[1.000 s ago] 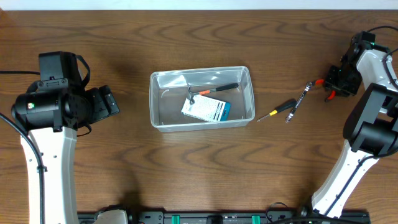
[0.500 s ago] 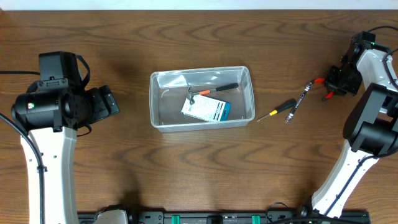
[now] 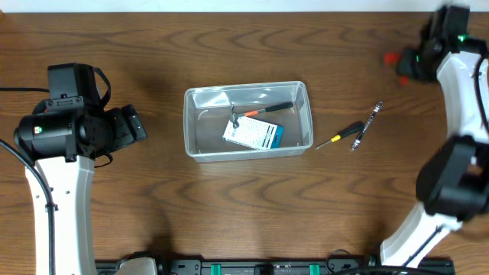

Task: Pack container
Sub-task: 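Carry the pliers into the container and lower them beside the hammer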

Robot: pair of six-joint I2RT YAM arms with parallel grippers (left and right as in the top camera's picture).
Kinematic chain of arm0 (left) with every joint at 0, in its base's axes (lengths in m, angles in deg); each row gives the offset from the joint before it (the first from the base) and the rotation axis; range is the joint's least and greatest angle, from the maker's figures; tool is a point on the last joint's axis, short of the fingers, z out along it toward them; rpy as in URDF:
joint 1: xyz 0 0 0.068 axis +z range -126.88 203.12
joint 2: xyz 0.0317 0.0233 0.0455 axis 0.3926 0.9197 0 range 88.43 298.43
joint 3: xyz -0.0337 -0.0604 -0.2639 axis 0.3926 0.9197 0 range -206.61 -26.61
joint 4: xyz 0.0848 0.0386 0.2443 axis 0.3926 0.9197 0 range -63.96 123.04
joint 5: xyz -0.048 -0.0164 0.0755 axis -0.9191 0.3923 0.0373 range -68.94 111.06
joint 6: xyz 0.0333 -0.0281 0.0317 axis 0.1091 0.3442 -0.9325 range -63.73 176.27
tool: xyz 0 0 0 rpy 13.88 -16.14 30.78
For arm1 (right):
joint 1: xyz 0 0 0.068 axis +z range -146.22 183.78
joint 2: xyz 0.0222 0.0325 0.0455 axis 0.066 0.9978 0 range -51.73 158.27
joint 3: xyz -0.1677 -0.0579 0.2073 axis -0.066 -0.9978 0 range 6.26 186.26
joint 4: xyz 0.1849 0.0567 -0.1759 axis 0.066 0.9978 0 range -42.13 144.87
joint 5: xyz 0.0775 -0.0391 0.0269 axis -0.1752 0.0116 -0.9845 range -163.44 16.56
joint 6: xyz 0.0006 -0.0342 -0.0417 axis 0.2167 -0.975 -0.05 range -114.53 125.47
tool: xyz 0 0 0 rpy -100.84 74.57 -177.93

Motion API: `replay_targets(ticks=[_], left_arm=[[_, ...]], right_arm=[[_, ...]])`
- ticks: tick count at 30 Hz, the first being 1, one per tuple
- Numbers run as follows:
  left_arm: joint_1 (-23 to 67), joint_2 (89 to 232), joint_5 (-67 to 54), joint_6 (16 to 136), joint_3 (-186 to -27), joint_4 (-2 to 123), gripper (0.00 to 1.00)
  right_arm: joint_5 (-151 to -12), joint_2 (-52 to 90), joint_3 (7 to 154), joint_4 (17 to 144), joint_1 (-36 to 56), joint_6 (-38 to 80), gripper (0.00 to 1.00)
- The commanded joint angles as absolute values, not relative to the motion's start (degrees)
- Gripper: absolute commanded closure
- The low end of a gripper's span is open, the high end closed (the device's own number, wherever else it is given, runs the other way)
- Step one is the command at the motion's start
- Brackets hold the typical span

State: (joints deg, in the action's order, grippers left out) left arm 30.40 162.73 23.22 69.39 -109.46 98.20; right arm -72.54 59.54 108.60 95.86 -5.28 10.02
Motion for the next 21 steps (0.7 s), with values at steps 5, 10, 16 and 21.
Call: replay_targets(ticks=[5, 10, 16, 21], left_arm=[[30.6, 162.47, 24.11, 69.66, -109.24, 98.53, 0.02], [30.6, 162.47, 24.11, 69.15, -109.24, 98.73, 0.02], [30.6, 162.47, 24.11, 68.8, -109.24, 98.9, 0.02], [30.6, 162.47, 24.13, 68.8, -109.24, 98.9, 0.02]], right_arm=[[-88.51, 53.57, 109.65, 93.74, 10.94, -20.56, 0.99], [-91.73, 56.65, 109.61, 94.48, 20.12, -37.28, 0.99], [-92.03, 63.6, 109.61, 96.45, 26.66, -43.94, 0.99], [-93.82, 70.01, 109.61, 101.02, 29.35, -44.58, 0.99]])
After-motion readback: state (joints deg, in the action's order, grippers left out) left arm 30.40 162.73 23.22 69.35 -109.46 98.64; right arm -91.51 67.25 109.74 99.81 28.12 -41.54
